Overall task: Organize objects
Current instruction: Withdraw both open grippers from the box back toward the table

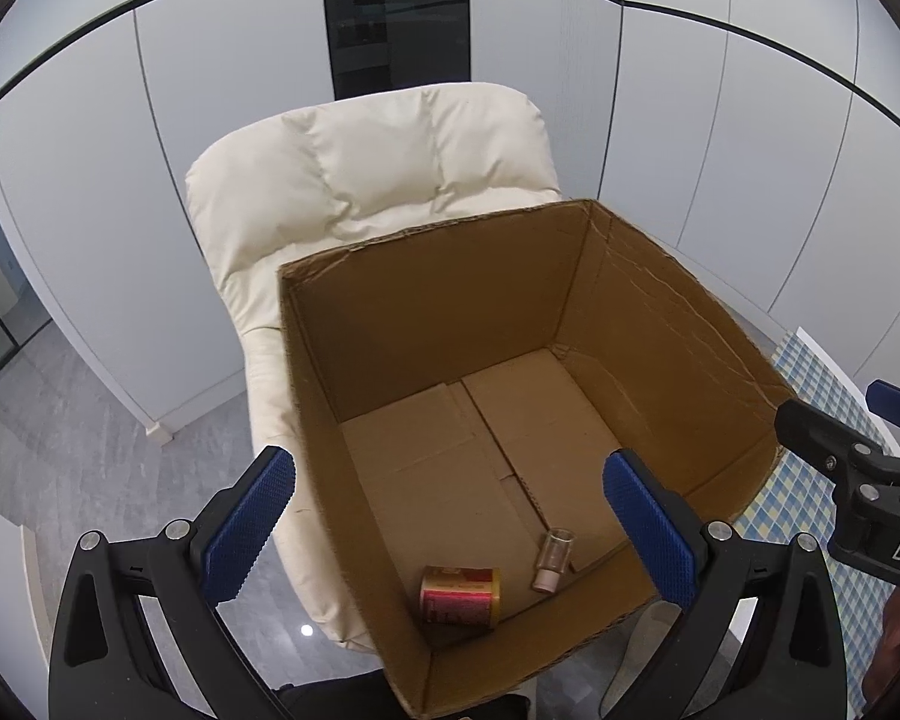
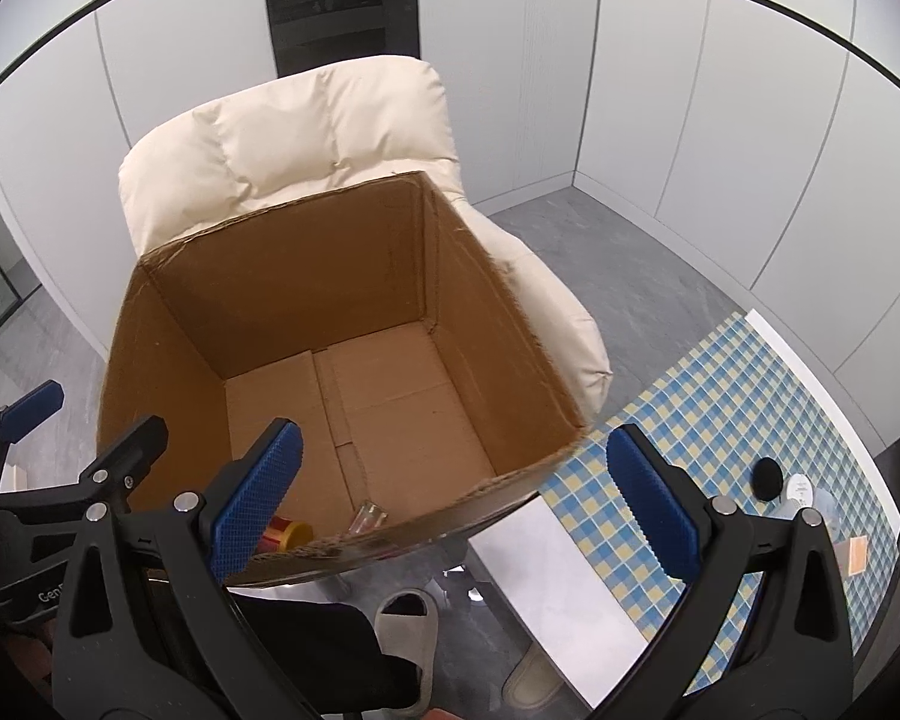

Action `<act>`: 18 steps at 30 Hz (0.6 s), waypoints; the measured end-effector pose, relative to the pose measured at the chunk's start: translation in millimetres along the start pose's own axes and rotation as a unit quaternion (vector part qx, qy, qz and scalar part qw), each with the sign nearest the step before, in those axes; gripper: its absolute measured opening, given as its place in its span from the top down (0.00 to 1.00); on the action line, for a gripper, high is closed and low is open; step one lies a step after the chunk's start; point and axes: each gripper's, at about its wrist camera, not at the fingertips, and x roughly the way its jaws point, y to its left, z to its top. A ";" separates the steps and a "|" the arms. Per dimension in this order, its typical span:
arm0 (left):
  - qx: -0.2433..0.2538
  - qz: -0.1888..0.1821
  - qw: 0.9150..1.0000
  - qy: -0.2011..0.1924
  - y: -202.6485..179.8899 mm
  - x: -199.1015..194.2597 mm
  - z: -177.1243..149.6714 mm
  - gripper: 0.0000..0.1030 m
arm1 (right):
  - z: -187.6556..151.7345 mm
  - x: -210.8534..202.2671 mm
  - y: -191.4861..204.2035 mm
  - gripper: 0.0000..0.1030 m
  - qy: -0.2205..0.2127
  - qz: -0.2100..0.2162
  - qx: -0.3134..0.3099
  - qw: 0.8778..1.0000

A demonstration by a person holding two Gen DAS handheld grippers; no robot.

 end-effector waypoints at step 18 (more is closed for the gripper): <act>0.030 -0.035 0.999 -0.007 -53.6 -2.2 3.8 0.00 | -12.0 -11.3 -54.9 0.00 0.000 -0.029 0.041 0.999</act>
